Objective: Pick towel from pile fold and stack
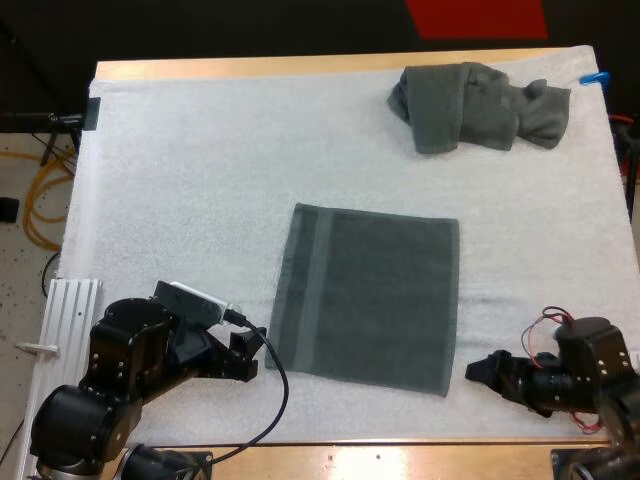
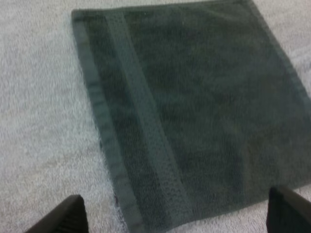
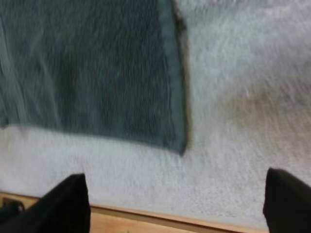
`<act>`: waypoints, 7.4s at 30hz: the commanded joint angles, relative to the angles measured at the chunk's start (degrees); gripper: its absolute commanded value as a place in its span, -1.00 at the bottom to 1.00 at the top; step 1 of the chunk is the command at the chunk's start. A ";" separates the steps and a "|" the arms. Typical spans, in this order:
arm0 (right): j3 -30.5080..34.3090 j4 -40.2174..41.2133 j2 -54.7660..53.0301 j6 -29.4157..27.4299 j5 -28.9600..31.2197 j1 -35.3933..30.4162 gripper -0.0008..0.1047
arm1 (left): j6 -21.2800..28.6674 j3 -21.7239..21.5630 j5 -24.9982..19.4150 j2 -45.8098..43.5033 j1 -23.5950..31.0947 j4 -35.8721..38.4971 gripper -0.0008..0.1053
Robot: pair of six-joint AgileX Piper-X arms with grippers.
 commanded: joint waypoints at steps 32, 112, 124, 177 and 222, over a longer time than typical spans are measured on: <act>2.49 -36.06 32.36 14.82 -2.62 13.53 -0.99 | -0.62 0.54 0.44 -0.36 -0.05 -1.72 0.38; -3.52 -36.22 24.47 17.26 11.34 10.39 -0.97 | -18.70 13.87 26.73 42.22 3.21 -39.88 -0.98; -3.51 -47.80 35.23 18.24 10.84 -0.43 -0.97 | -22.61 12.59 28.09 51.45 7.18 -53.07 -0.98; -24.78 -1.92 23.45 -19.61 21.45 -0.66 0.23 | -4.02 5.84 7.82 9.24 7.31 -20.48 0.46; -28.87 -4.65 43.48 -40.51 53.02 -0.66 -0.97 | -2.91 5.84 7.39 8.77 7.31 -16.50 0.46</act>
